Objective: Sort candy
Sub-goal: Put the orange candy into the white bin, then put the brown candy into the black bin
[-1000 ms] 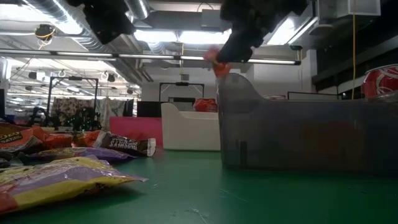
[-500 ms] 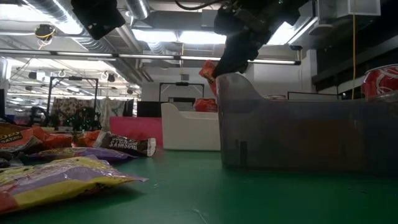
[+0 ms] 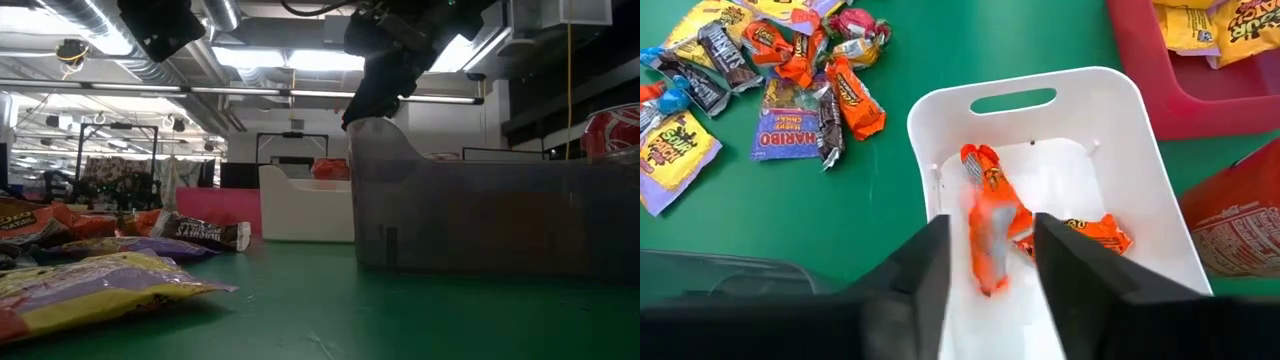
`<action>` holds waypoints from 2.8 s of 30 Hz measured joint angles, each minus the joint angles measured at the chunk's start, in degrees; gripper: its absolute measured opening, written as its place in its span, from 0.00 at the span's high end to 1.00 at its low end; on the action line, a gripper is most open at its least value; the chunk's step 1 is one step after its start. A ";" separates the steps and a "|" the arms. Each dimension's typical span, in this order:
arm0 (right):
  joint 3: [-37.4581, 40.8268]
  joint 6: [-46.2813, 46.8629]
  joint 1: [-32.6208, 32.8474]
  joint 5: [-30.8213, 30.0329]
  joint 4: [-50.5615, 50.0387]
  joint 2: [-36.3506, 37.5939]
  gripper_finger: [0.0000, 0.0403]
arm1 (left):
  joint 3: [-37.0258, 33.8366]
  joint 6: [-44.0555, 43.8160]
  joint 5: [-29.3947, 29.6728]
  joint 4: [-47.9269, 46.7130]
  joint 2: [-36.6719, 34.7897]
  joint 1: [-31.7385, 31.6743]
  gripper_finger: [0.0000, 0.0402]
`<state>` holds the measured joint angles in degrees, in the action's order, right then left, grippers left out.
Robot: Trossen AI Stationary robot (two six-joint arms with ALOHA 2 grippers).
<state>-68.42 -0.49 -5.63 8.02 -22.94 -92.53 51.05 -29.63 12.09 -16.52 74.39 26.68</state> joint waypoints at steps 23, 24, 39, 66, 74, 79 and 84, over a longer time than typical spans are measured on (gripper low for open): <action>-8.71 0.17 1.32 3.53 -15.86 0.15 0.41 | -0.07 0.26 10.98 0.85 15.92 -1.43 0.65; -9.54 0.17 1.82 3.39 -16.88 0.15 0.41 | -0.07 0.26 10.98 0.94 16.83 -1.60 0.65; -13.37 -0.18 7.23 -5.04 -27.66 9.69 0.41 | -0.04 -0.02 10.94 3.46 25.73 -3.37 0.65; 13.86 15.40 9.73 -24.07 -25.99 35.31 0.41 | 1.39 0.17 8.98 3.12 25.81 -5.31 0.92; 14.53 15.51 9.73 -24.06 -26.17 36.15 0.41 | 7.77 1.40 8.71 -1.84 25.34 -6.10 0.92; 14.53 15.50 9.73 -23.94 -26.18 36.13 0.41 | 13.06 5.93 7.76 -6.85 25.29 -6.18 0.92; 14.53 15.47 9.73 -23.93 -26.26 36.13 0.41 | 17.79 7.69 8.40 -11.76 25.29 -7.55 0.92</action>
<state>-53.89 14.98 4.10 -15.91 -49.20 -56.40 68.83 -21.93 20.49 -28.27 99.68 19.12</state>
